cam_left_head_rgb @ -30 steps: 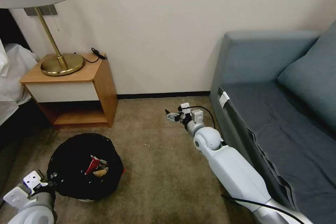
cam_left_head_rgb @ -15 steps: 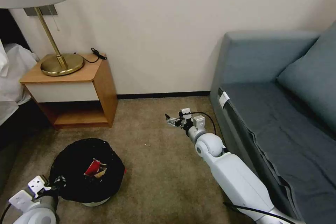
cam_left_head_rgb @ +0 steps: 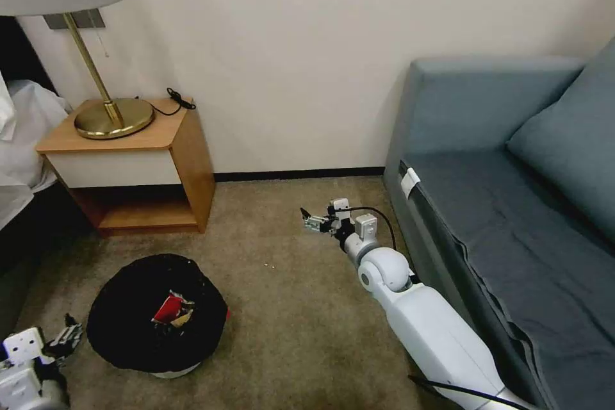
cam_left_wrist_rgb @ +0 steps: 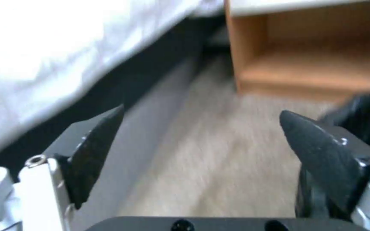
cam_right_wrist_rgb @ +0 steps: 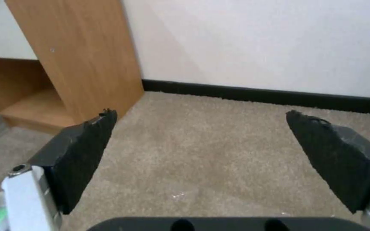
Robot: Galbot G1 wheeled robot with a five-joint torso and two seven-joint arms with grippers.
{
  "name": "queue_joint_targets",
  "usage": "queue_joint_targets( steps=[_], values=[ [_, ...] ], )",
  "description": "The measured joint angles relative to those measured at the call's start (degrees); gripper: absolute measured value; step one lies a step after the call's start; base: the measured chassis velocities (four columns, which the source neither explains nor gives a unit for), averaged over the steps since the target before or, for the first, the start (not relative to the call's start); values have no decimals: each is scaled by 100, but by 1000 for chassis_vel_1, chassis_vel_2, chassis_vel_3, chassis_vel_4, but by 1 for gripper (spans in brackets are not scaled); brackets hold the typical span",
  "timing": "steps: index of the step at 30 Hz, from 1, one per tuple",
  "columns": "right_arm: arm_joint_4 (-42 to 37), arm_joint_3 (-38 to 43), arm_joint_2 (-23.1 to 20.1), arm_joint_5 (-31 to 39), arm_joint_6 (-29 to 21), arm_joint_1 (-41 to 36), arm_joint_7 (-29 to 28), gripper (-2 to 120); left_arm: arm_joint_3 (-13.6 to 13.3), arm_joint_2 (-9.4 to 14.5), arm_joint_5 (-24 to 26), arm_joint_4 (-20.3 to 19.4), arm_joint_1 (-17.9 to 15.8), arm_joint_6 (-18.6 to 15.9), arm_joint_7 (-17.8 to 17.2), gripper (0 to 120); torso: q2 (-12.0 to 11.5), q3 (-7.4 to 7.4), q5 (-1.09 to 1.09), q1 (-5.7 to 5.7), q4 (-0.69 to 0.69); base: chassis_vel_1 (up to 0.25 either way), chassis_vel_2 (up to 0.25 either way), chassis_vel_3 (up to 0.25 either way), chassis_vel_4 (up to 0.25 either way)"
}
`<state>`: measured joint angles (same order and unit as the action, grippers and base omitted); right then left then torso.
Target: Pick up the trash bin, then pick up the garbage on the floor and place it into the trash bin.
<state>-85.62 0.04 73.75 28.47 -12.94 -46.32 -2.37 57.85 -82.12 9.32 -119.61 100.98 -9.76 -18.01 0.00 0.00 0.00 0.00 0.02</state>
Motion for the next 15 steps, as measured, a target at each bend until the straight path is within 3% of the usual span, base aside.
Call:
queue_joint_targets(
  steps=[1,3,8,10,15],
  values=[
    [0,0,0,0,0,0,0,100,0,0,0,0,0,0,0,99,0,0,0,0,0,0,0,0,0],
    [-91,119,65,79,31,-166,2,100,79,188,-124,-139,-73,278,386,100,0,0,0,0,-1,0,0,0,0],
    [-278,247,105,158,31,-351,3,100,86,520,-48,-344,-389,293,847,100,0,0,1,0,-2,0,0,0,0],
    [-402,346,129,210,30,-464,5,100,-43,805,158,-430,-796,106,1102,100,0,0,0,0,-3,0,0,0,0],
    [-501,473,210,276,34,-549,5,100,-314,1000,324,-390,-1167,-134,1230,100,0,0,1,0,-3,0,0,0,0]
  ],
)
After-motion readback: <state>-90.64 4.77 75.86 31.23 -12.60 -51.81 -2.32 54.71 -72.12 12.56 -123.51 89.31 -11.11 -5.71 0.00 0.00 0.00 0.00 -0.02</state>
